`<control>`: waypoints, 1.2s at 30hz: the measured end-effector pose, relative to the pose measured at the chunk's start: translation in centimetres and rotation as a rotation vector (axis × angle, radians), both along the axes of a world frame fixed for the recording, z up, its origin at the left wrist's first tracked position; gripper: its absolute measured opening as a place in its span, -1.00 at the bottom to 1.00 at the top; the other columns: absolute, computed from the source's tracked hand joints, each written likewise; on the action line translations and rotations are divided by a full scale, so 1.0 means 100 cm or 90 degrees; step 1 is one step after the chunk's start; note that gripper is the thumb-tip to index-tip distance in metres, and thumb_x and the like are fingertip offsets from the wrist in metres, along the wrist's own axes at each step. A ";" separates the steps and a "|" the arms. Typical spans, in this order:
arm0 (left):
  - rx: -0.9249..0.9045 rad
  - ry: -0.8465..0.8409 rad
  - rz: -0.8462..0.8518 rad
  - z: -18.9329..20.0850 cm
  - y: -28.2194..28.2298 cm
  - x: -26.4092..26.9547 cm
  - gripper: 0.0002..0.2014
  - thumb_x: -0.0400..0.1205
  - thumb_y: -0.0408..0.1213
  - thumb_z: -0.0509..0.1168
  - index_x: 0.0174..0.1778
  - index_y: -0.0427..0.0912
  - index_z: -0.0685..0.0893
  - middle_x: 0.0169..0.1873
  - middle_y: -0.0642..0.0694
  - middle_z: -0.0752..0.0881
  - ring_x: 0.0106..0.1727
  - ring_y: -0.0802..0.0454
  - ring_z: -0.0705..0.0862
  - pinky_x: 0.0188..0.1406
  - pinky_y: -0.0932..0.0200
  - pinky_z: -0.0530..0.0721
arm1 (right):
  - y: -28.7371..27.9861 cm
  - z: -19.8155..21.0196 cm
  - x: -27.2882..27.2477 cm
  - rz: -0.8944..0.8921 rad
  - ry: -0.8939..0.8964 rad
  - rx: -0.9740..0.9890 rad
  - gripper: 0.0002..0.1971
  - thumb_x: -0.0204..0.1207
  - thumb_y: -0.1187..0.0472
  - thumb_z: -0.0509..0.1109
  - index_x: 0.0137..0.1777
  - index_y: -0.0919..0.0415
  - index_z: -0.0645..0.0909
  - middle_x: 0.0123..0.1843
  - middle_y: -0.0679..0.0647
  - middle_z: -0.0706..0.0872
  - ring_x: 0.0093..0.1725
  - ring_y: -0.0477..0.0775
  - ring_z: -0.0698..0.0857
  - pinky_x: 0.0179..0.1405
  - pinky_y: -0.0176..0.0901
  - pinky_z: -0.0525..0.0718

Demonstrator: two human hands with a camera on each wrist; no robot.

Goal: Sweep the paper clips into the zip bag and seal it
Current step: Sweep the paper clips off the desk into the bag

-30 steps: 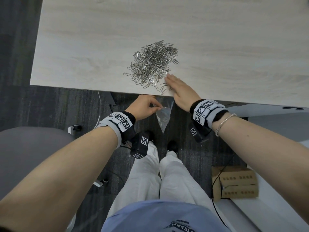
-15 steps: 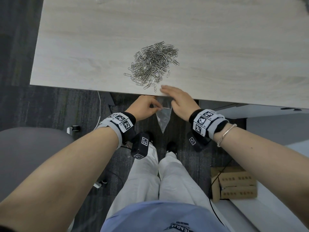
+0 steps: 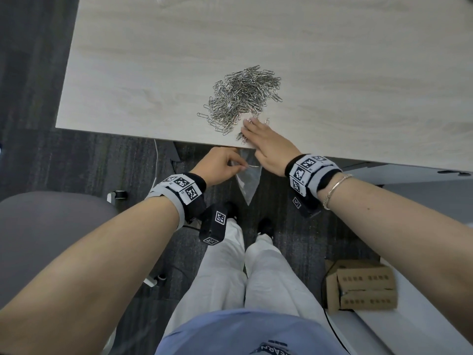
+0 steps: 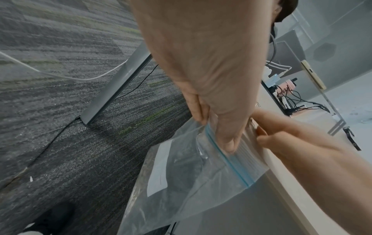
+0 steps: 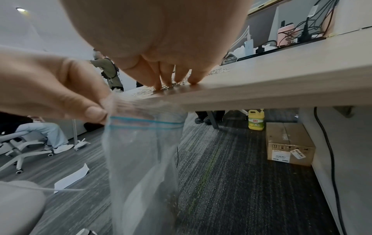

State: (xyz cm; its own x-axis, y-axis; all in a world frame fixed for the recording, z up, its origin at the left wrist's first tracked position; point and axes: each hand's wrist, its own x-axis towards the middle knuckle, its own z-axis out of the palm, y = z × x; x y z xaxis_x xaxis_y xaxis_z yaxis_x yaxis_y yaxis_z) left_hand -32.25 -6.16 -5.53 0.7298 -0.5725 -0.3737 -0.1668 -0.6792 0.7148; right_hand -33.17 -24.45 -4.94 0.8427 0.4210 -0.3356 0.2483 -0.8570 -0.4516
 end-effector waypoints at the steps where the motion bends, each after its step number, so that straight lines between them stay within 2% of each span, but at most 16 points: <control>1: -0.008 0.001 0.005 0.000 -0.001 0.000 -0.86 0.54 -0.24 0.42 -0.04 -0.16 0.82 -0.19 -0.13 0.78 -0.12 -0.04 0.67 -0.07 0.15 0.53 | -0.003 0.000 -0.006 0.001 0.003 0.010 -0.37 0.54 0.39 0.09 0.64 0.29 0.05 0.70 0.15 -0.01 0.68 0.07 -0.10 0.62 -0.19 -0.18; 3: -0.011 0.000 0.006 0.000 -0.001 0.000 -0.86 0.54 -0.24 0.42 -0.04 -0.17 0.82 -0.19 -0.11 0.78 -0.13 -0.01 0.66 -0.12 0.26 0.47 | -0.007 -0.001 -0.015 0.005 0.012 0.033 -0.36 0.52 0.43 0.10 0.63 0.28 0.09 0.69 0.13 0.02 0.68 0.04 -0.07 0.60 -0.25 -0.18; 6: -0.002 -0.002 0.001 0.001 0.000 0.001 -0.85 0.55 -0.25 0.42 -0.02 -0.19 0.82 -0.08 -0.14 0.80 0.14 -0.08 0.68 0.05 0.31 0.47 | -0.010 -0.002 -0.020 -0.008 0.005 0.074 -0.35 0.50 0.49 0.08 0.62 0.26 0.13 0.69 0.13 0.04 0.68 0.05 -0.04 0.60 -0.28 -0.17; 9: -0.008 0.001 0.004 0.003 -0.001 0.000 -0.85 0.55 -0.26 0.41 -0.02 -0.19 0.82 -0.08 -0.10 0.80 0.09 -0.04 0.68 0.12 0.29 0.51 | -0.013 0.002 -0.014 -0.062 -0.042 0.132 -0.36 0.49 0.54 0.04 0.61 0.28 0.17 0.68 0.18 0.08 0.68 0.09 0.01 0.63 -0.21 -0.15; 11: -0.006 0.008 0.008 0.002 -0.001 -0.001 -0.84 0.56 -0.26 0.41 0.00 -0.18 0.81 -0.01 -0.11 0.80 0.25 -0.02 0.64 0.17 0.36 0.45 | -0.016 0.003 -0.012 -0.123 -0.062 0.134 -0.37 0.53 0.52 0.03 0.62 0.26 0.11 0.68 0.19 0.06 0.68 0.09 0.00 0.64 -0.19 -0.16; 13: 0.001 0.020 0.009 0.001 0.000 -0.001 -0.84 0.57 -0.25 0.40 0.02 -0.16 0.81 0.05 -0.12 0.79 0.38 0.00 0.57 0.25 0.34 0.39 | -0.020 0.002 -0.012 -0.202 -0.034 0.116 -0.36 0.55 0.50 0.02 0.64 0.25 0.03 0.69 0.18 0.01 0.68 0.08 -0.03 0.62 -0.23 -0.19; 15: 0.001 0.026 0.011 0.000 0.000 -0.002 -0.85 0.57 -0.26 0.39 0.01 -0.15 0.81 0.05 -0.13 0.79 0.36 -0.03 0.58 0.25 0.29 0.42 | -0.020 0.000 -0.013 -0.214 0.014 0.086 -0.35 0.55 0.48 0.03 0.65 0.28 -0.04 0.69 0.21 -0.04 0.68 0.09 -0.07 0.59 -0.26 -0.23; 17: 0.000 0.024 0.005 0.001 0.000 -0.002 -0.85 0.57 -0.27 0.40 0.00 -0.17 0.81 0.03 -0.16 0.79 0.30 -0.08 0.62 0.19 0.31 0.43 | -0.013 -0.002 -0.014 -0.170 0.039 0.071 -0.32 0.53 0.48 0.04 0.65 0.28 -0.07 0.69 0.21 -0.06 0.68 0.09 -0.10 0.58 -0.25 -0.27; 21: 0.004 0.025 -0.008 0.002 0.002 0.001 -0.86 0.56 -0.29 0.40 -0.02 -0.17 0.81 0.02 -0.18 0.79 0.26 -0.12 0.64 0.20 0.24 0.47 | 0.003 -0.005 -0.013 -0.116 0.031 0.079 -0.28 0.47 0.49 0.08 0.65 0.25 0.00 0.69 0.19 -0.03 0.68 0.10 -0.09 0.58 -0.23 -0.29; 25: 0.010 0.019 -0.016 -0.003 0.005 0.002 -0.85 0.56 -0.30 0.40 0.01 -0.16 0.81 0.09 -0.14 0.79 0.42 0.00 0.54 0.32 0.33 0.37 | 0.006 -0.003 -0.024 -0.084 0.033 0.075 -0.33 0.49 0.48 0.07 0.63 0.27 0.08 0.69 0.16 0.02 0.68 0.06 -0.05 0.59 -0.27 -0.26; 27: 0.007 0.011 -0.025 -0.004 0.005 0.003 -0.85 0.56 -0.29 0.40 0.01 -0.15 0.81 0.08 -0.12 0.79 0.35 0.02 0.59 0.34 0.29 0.42 | 0.007 -0.002 -0.035 -0.079 0.055 0.110 -0.34 0.49 0.52 0.06 0.63 0.29 0.10 0.69 0.14 0.05 0.68 0.03 -0.02 0.57 -0.35 -0.24; 30: -0.005 0.004 -0.040 -0.006 0.005 0.004 -0.86 0.55 -0.31 0.40 -0.03 -0.17 0.82 0.00 -0.07 0.80 0.09 0.02 0.71 0.20 0.12 0.60 | 0.012 -0.003 -0.047 -0.098 0.087 0.193 -0.34 0.45 0.56 0.04 0.60 0.28 0.19 0.66 0.13 0.15 0.66 0.00 0.07 0.55 -0.45 -0.15; 32: -0.006 0.003 -0.041 -0.005 0.005 0.004 -0.86 0.55 -0.33 0.40 -0.03 -0.19 0.82 0.00 -0.07 0.80 0.08 0.02 0.72 0.18 0.15 0.60 | 0.014 -0.002 -0.049 -0.122 0.091 0.228 -0.34 0.44 0.56 0.04 0.59 0.26 0.24 0.65 0.12 0.21 0.65 -0.03 0.12 0.53 -0.49 -0.10; 34: -0.008 0.001 -0.035 -0.004 0.005 0.004 -0.87 0.55 -0.32 0.41 -0.03 -0.18 0.82 0.00 -0.11 0.80 0.11 -0.03 0.71 0.20 0.14 0.60 | 0.012 0.001 -0.045 -0.158 0.081 0.247 -0.33 0.44 0.56 0.04 0.59 0.23 0.25 0.64 0.10 0.25 0.64 -0.04 0.14 0.55 -0.44 -0.06; 36: -0.004 0.001 -0.026 -0.002 0.004 0.002 -0.87 0.55 -0.31 0.41 -0.03 -0.16 0.82 0.02 -0.16 0.80 0.20 -0.08 0.67 0.20 0.26 0.53 | 0.009 0.005 -0.035 -0.196 0.059 0.246 -0.33 0.45 0.56 0.04 0.59 0.21 0.26 0.63 0.11 0.26 0.64 -0.03 0.16 0.57 -0.38 -0.05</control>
State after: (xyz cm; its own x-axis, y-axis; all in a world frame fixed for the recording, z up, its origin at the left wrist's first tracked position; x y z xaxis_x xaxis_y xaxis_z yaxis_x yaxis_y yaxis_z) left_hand -32.03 -5.73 -5.70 0.7046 -0.6047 -0.3714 -0.1931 -0.6670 0.7196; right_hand -36.71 -23.52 -4.49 0.9212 0.2659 -0.2840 -0.0464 -0.6496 -0.7589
